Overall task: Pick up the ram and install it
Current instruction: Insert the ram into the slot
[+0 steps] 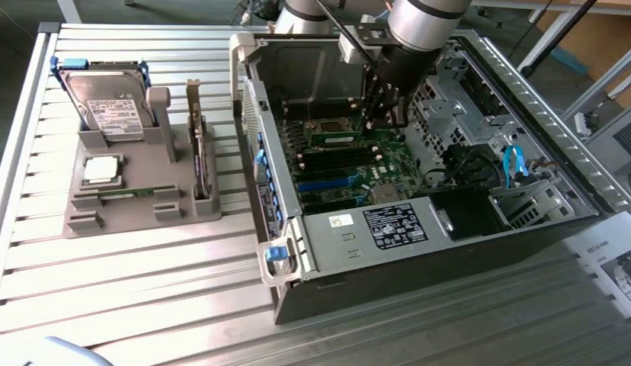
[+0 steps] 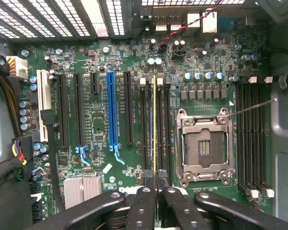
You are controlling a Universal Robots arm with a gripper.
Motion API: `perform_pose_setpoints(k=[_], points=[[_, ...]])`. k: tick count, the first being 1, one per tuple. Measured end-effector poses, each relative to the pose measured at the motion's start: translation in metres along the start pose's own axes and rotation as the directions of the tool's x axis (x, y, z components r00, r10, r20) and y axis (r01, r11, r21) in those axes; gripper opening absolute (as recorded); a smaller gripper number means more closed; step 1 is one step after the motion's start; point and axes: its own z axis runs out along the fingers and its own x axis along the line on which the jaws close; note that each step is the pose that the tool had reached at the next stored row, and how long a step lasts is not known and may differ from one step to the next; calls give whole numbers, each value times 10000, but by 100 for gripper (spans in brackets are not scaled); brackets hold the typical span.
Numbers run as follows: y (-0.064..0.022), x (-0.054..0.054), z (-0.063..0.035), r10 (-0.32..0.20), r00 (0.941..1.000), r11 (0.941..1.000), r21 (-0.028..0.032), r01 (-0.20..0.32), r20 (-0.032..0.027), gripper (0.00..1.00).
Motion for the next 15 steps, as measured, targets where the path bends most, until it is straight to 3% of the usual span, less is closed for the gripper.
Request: perform_pose_setpoints(k=[15], points=[[-1, 2, 51, 0, 10000, 10000, 0, 0, 0, 12]])
